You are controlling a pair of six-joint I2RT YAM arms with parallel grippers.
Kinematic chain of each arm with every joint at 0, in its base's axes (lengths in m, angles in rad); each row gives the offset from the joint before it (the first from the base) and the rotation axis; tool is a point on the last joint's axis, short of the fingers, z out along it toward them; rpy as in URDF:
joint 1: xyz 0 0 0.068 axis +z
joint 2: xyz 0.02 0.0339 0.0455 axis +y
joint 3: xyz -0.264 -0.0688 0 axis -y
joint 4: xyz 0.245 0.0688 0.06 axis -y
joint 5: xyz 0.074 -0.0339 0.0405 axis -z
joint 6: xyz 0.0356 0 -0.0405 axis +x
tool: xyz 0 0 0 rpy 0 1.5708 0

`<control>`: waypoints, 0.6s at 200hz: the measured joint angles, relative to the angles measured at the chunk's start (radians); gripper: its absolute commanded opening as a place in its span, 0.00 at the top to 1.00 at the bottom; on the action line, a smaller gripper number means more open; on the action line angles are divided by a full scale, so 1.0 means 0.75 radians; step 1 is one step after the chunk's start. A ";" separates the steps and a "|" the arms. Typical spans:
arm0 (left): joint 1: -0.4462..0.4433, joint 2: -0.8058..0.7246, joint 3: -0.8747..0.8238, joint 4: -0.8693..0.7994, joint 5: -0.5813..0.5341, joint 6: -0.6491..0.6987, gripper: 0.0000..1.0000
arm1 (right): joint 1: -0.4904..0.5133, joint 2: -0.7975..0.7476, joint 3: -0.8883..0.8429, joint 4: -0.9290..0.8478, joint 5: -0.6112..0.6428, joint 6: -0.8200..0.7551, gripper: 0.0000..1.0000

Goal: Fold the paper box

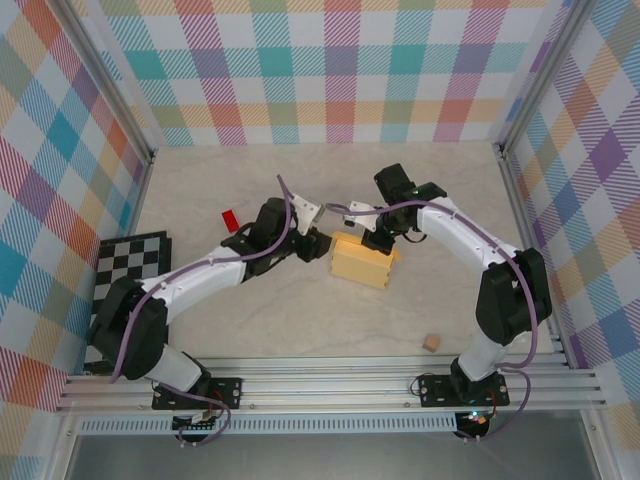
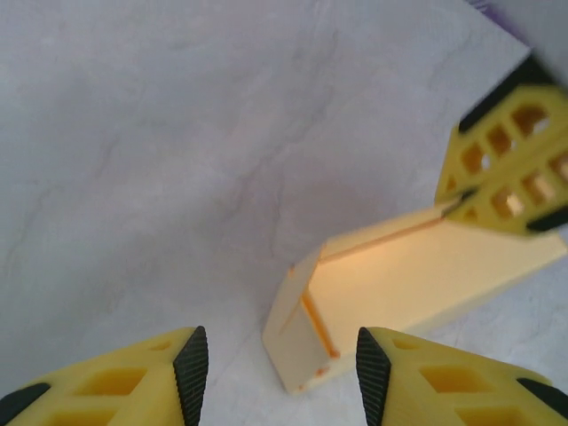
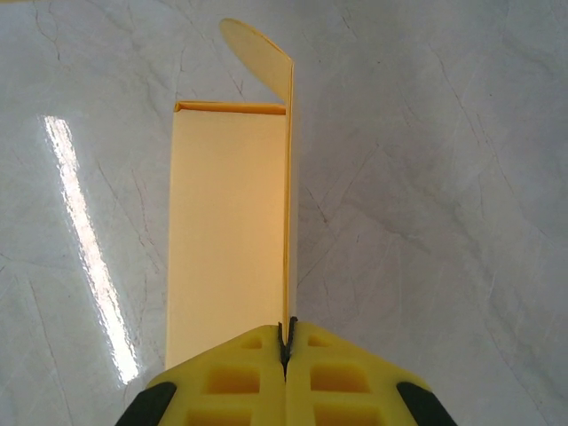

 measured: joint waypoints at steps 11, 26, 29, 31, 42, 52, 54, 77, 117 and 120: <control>0.000 0.049 0.062 -0.011 0.014 0.001 0.52 | 0.000 -0.004 -0.007 0.008 0.001 -0.004 1.00; 0.000 0.096 0.101 -0.017 0.039 0.005 0.53 | 0.000 -0.008 -0.010 0.009 0.001 -0.006 1.00; 0.000 0.106 0.105 -0.020 0.048 0.008 0.53 | 0.000 -0.008 -0.010 0.009 0.001 -0.006 1.00; 0.000 0.110 0.106 -0.022 0.051 0.010 0.53 | 0.000 -0.008 -0.010 0.009 0.000 -0.006 1.00; 0.000 0.135 0.111 -0.044 0.079 0.024 0.54 | 0.000 -0.008 -0.010 0.009 -0.001 -0.007 1.00; 0.001 0.149 0.112 -0.070 0.111 0.040 0.54 | 0.000 -0.008 -0.010 0.009 -0.002 -0.010 1.00; 0.002 0.152 0.113 -0.076 0.117 0.042 0.54 | 0.000 -0.008 -0.010 0.009 -0.002 -0.010 1.00; 0.024 0.158 0.113 -0.126 0.213 0.080 0.65 | 0.000 -0.008 -0.010 0.008 -0.010 -0.021 1.00; 0.122 0.158 0.113 -0.144 0.341 0.126 0.66 | 0.000 -0.014 -0.017 0.005 -0.025 -0.030 1.00; 0.125 0.158 0.113 -0.144 0.349 0.129 0.66 | 0.000 -0.015 -0.018 0.005 -0.025 -0.031 1.00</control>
